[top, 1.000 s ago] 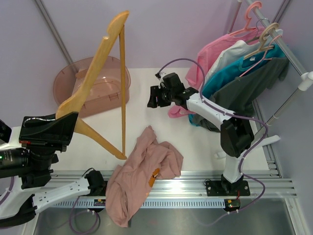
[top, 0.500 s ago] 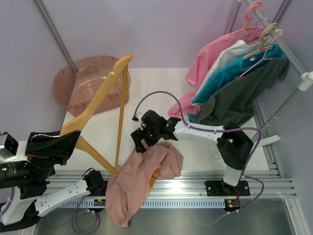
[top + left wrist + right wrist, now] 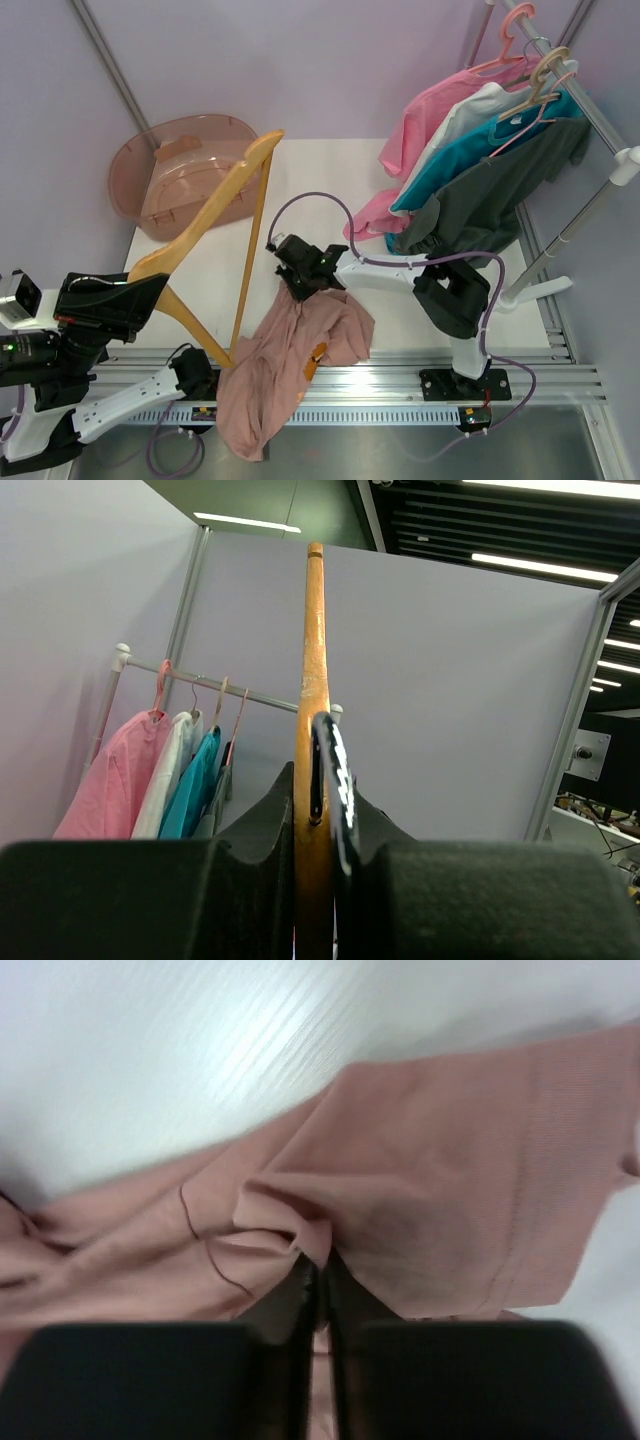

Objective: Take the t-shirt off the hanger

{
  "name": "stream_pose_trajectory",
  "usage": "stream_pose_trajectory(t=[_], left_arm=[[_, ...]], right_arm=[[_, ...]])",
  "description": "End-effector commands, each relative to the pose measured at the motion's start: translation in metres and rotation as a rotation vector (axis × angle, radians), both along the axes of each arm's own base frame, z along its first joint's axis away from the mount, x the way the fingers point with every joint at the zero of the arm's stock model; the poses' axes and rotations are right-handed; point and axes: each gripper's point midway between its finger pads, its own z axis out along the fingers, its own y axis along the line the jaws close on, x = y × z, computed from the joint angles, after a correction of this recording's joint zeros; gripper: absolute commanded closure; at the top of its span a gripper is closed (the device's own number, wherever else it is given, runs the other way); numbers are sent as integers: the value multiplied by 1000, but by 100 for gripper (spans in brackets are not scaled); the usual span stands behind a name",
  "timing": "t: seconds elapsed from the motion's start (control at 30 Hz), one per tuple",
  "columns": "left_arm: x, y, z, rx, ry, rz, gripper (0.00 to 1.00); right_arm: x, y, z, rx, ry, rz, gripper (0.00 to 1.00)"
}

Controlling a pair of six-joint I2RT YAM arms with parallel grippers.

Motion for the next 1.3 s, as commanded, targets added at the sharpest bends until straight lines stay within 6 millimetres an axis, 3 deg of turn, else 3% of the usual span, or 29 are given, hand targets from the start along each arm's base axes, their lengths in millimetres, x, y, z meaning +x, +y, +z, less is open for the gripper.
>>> stream_pose_trajectory(t=[0.0, 0.03, 0.13, 0.23, 0.37, 0.4, 0.5, 0.63, 0.7, 0.93, 1.0, 1.07, 1.1, 1.17, 1.2, 1.27], left_arm=[[-8, 15, 11, -57, -14, -13, 100], [-9, 16, 12, -57, -14, -13, 100], [-7, 11, 12, -41, -12, -15, 100], [-4, 2, 9, -15, -11, -18, 100], [-4, -4, 7, 13, -30, -18, 100], [-4, -6, 6, 17, -30, -18, 100], [-6, -13, 2, 42, -45, -42, 100], [-7, -19, -4, 68, -43, -56, 100], [-8, -19, -7, 81, -44, -60, 100], [-1, -37, -26, 159, -35, -62, 100], [-2, -43, -31, 184, -39, -80, 100], [-4, -50, -37, 207, -40, -100, 100], [-4, -53, -42, 223, -32, -115, 100], [-9, -59, -49, 270, -31, -151, 100], [-10, -64, -59, 318, -15, -169, 100], [-16, -69, -70, 377, -3, -215, 100]], right_arm=[[76, -12, 41, 39, -133, -202, 100], [88, -19, 50, 43, -147, -247, 100], [134, -36, 114, 129, -252, -364, 100], [150, -41, 183, 224, -356, -379, 100], [152, -39, 234, 247, -390, -352, 100], [151, -39, 233, 243, -386, -351, 100], [160, -44, 255, 250, -446, -385, 100], [187, -65, 278, 259, -514, -488, 100], [194, -66, 285, 261, -523, -498, 100], [210, -63, 261, 208, -533, -517, 100], [210, -57, 244, 202, -495, -500, 100], [195, -36, 224, 246, -393, -404, 100], [178, -20, 203, 284, -292, -320, 96], [161, -6, 193, 350, -214, -240, 83], [144, -1, 176, 361, -140, -184, 69], [131, -6, 179, 373, -141, -134, 52]])
